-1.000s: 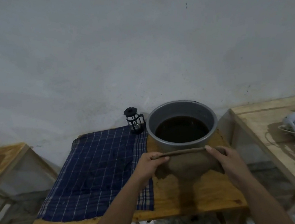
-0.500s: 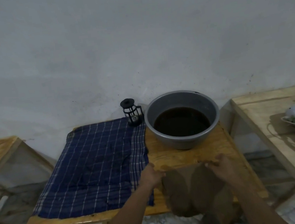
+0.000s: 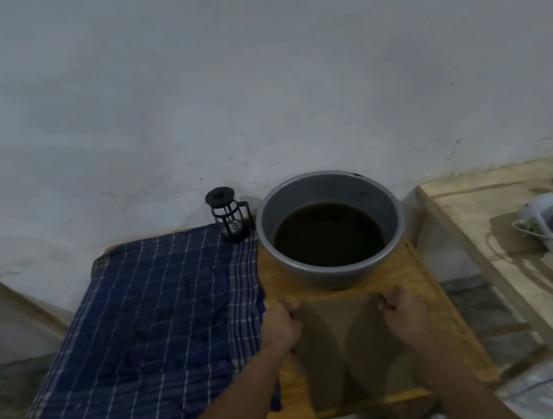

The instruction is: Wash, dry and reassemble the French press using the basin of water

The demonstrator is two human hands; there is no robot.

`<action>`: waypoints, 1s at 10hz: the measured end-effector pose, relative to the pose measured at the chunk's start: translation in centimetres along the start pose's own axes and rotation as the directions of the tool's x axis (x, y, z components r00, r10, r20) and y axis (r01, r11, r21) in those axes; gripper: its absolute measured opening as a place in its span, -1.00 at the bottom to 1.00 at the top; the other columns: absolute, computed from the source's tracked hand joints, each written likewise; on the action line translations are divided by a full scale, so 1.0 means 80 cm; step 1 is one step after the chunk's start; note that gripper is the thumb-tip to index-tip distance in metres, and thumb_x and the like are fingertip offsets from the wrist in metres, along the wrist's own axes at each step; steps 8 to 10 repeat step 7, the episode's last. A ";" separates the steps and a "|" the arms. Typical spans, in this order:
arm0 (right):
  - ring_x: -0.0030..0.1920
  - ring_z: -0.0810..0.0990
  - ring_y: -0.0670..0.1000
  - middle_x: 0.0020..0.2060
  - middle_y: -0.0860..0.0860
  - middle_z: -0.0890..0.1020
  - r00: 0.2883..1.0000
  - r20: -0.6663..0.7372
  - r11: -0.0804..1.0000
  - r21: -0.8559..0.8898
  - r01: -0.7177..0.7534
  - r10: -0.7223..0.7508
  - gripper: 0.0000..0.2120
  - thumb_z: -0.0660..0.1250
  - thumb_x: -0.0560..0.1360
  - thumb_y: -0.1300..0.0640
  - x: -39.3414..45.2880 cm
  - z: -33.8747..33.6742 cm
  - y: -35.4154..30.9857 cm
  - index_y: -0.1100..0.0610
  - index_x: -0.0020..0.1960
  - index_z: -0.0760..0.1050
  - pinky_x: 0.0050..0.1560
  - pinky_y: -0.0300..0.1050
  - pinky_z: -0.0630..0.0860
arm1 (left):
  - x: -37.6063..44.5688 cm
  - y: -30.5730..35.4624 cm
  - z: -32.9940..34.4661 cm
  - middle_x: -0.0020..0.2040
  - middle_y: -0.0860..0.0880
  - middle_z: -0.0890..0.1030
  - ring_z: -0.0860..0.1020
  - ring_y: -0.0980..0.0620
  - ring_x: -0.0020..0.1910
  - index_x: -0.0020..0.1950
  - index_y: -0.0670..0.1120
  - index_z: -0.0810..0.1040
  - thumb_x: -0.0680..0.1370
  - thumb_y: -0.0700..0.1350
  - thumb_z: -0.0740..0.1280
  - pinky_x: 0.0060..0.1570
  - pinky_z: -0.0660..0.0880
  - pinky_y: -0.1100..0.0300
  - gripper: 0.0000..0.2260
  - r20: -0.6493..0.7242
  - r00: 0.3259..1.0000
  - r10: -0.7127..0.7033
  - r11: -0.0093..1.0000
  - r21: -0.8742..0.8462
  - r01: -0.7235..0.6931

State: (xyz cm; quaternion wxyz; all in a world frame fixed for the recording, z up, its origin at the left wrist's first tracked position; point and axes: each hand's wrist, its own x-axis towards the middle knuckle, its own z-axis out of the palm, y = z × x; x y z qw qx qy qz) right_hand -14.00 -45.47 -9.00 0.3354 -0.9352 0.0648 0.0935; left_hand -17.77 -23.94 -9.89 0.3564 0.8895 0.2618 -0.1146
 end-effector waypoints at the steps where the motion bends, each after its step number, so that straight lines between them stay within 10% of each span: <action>1: -0.09 0.52 -0.04 -0.03 -0.01 0.58 0.999 0.042 0.993 -0.120 -0.007 0.012 -0.96 0.28 0.54 0.05 0.021 -0.002 -0.009 -0.04 0.00 0.46 0.08 -0.14 0.45 | 0.014 0.002 -0.006 0.10 -0.08 0.62 0.58 0.00 0.08 0.03 -0.03 0.49 0.56 -0.16 0.32 0.04 0.51 0.18 -0.93 -0.007 1.000 0.025 1.000 0.000 -0.025; 4: 0.19 0.51 0.02 0.24 0.02 0.49 0.991 0.129 0.932 -0.361 0.022 0.027 -0.60 0.33 0.49 0.01 0.009 0.012 -0.024 0.03 0.30 0.38 0.28 -0.03 0.43 | 0.018 0.011 -0.024 -0.07 -0.02 0.56 0.56 0.05 -0.10 -0.09 -0.03 0.45 0.52 -0.06 0.37 -0.11 0.55 0.16 -0.89 0.011 1.000 0.018 1.000 0.008 -0.018; 7: -0.22 0.47 -0.23 -0.16 -0.07 0.56 0.943 0.264 0.976 -0.023 0.216 -0.203 -0.98 0.33 0.52 0.07 -0.020 -0.064 -0.061 0.01 -0.07 0.50 -0.30 -0.35 0.34 | -0.018 0.043 -0.056 -0.06 0.01 0.59 0.57 0.08 -0.06 0.05 -0.08 0.55 0.54 -0.09 0.35 -0.11 0.53 0.22 -0.88 0.042 0.984 0.175 0.969 -0.183 -0.165; 10: -0.22 0.47 -0.23 -0.16 -0.07 0.56 0.943 0.264 0.976 -0.023 0.216 -0.203 -0.98 0.33 0.52 0.07 -0.020 -0.064 -0.061 0.01 -0.07 0.50 -0.30 -0.35 0.34 | -0.018 0.043 -0.056 -0.06 0.01 0.59 0.57 0.08 -0.06 0.05 -0.08 0.55 0.54 -0.09 0.35 -0.11 0.53 0.22 -0.88 0.042 0.984 0.175 0.969 -0.183 -0.165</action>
